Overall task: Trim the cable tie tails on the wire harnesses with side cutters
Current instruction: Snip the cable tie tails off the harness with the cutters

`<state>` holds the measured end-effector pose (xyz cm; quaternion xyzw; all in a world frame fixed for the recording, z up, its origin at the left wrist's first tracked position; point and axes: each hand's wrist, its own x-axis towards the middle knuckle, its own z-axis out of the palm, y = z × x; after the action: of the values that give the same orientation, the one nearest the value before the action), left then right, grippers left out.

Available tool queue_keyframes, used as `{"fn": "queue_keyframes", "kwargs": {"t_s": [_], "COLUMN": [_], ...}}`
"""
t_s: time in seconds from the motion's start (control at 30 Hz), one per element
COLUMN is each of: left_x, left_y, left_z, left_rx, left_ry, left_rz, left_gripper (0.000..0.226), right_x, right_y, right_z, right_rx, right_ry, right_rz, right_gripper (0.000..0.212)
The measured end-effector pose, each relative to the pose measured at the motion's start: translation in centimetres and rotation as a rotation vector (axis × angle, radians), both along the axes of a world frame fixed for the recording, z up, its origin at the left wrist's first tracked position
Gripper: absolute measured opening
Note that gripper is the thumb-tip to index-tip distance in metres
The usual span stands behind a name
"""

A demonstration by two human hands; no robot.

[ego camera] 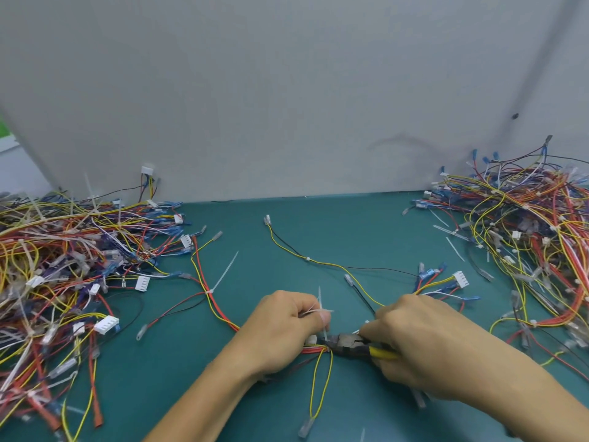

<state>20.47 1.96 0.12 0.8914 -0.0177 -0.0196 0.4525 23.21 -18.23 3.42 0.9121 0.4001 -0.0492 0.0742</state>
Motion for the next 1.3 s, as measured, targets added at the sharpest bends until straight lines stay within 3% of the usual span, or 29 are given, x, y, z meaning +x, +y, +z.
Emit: {"fn": "queue_keyframes", "kwargs": {"t_s": [0.07, 0.2, 0.3, 0.47, 0.53, 0.67, 0.73, 0.83, 0.93, 1.03, 1.3], "left_x": [0.1, 0.5, 0.1, -1.6, -2.5, -3.6, -3.2, -2.4, -2.0, -2.0, -1.6], "left_y": [0.1, 1.5, 3.5, 7.5, 8.8, 10.2, 9.8, 8.9, 8.4, 8.4, 8.3], "left_z": [0.4, 2.1, 3.8, 3.8, 3.2, 2.2, 2.0, 1.3, 0.4, -0.1, -0.2], "left_rx": [-0.148, -0.639, -0.803, -0.703, -0.601, -0.03, 0.067, 0.076, -0.109, -0.216, -0.253], "left_ry": [-0.026, 0.031, 0.01, 0.03, 0.031, 0.012, 0.045, 0.017, 0.019, 0.018, 0.019], "left_rz": [0.091, 0.282, 0.349, 0.337, 0.278, 0.026, -0.067, -0.072, -0.033, 0.035, 0.065], "left_gripper": [0.031, 0.037, 0.026, 0.022, 0.01, 0.018, 0.024, 0.018, 0.008, 0.011, 0.02], "right_x": [-0.1, 0.0, 0.3, -0.6, -1.4, -2.7, -2.9, -2.8, -2.3, -2.0, -1.7], "right_y": [0.1, 0.2, -0.1, -0.1, 0.5, 2.5, 3.8, 5.6, 6.8, 7.3, 7.6], "right_z": [-0.1, -0.2, 0.4, 1.1, 1.0, 1.2, 1.4, 1.3, 0.5, -0.4, -1.1], "right_rx": [0.003, 0.075, 0.21, 0.266, 0.255, 0.23, 0.209, 0.176, 0.168, 0.169, 0.155], "right_ry": [0.002, 0.021, 0.067, 0.014, -0.04, -0.079, -0.047, -0.009, -0.002, -0.015, -0.016], "right_rz": [0.001, -0.017, -0.022, -0.053, -0.039, -0.001, 0.019, 0.014, -0.011, -0.025, -0.015], "right_gripper": [0.015, 0.014, 0.022, 0.039, 0.042, 0.037, 0.032, 0.031, 0.031, 0.03, 0.029]}}
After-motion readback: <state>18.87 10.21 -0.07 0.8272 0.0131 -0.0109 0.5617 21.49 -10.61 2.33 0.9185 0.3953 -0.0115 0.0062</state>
